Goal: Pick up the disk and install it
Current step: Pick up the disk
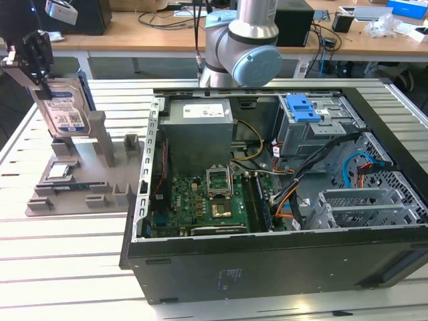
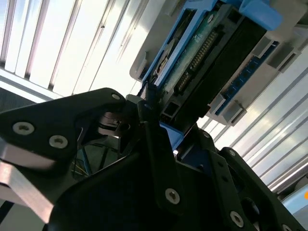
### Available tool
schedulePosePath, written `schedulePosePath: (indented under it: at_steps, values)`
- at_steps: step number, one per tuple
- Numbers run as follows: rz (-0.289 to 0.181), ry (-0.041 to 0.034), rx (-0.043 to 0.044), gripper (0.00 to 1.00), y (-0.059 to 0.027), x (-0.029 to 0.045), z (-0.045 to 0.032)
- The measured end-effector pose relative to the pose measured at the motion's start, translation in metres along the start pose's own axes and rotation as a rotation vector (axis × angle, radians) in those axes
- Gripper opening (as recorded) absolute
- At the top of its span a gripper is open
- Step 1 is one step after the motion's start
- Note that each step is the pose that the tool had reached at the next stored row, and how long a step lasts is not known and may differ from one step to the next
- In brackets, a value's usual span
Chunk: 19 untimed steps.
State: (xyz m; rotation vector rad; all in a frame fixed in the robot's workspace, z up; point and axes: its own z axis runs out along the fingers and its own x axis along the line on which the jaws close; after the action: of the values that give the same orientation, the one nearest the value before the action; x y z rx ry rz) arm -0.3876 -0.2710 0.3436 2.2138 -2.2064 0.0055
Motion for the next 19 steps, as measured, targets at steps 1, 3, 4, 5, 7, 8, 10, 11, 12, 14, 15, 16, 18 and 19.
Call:
schedulePosePath:
  at_steps: [1, 3, 4, 5, 7, 8, 10, 11, 12, 14, 15, 16, 18, 19]
  values:
    - [0.000, 0.0011, 0.0000, 0.37, 0.0000, 0.0000, -0.0035]
    - [0.000, 0.0034, 0.0000, 0.37, 0.0001, -0.0002, -0.0113]
    - [0.000, 0.0041, 0.0000, 0.37, 0.0001, -0.0002, -0.0134]
    - [0.000, 0.0049, -0.0001, 0.37, 0.0001, -0.0003, -0.0161]
    - [0.000, 0.0064, 0.0000, 0.37, 0.0002, -0.0004, -0.0231]
    - [0.000, 0.0069, -0.0001, 0.37, 0.0002, -0.0003, -0.0256]
    - [0.000, 0.0080, 0.0000, 0.37, 0.0003, -0.0005, -0.0297]
    - [0.000, 0.0085, -0.0001, 0.37, 0.0003, -0.0006, -0.0310]
    - [0.000, 0.0090, 0.0000, 0.37, 0.0003, -0.0006, -0.0321]
    - [0.000, 0.0105, 0.0000, 0.37, 0.0003, -0.0009, -0.0350]
    - [0.000, 0.0113, 0.0000, 0.37, 0.0003, -0.0010, -0.0367]
    - [0.000, 0.0117, -0.0001, 0.37, 0.0003, -0.0010, -0.0378]
    - [0.000, 0.0122, 0.0000, 0.37, 0.0003, -0.0011, -0.0401]
    - [0.000, 0.0125, 0.0000, 0.37, 0.0004, -0.0011, -0.0413]
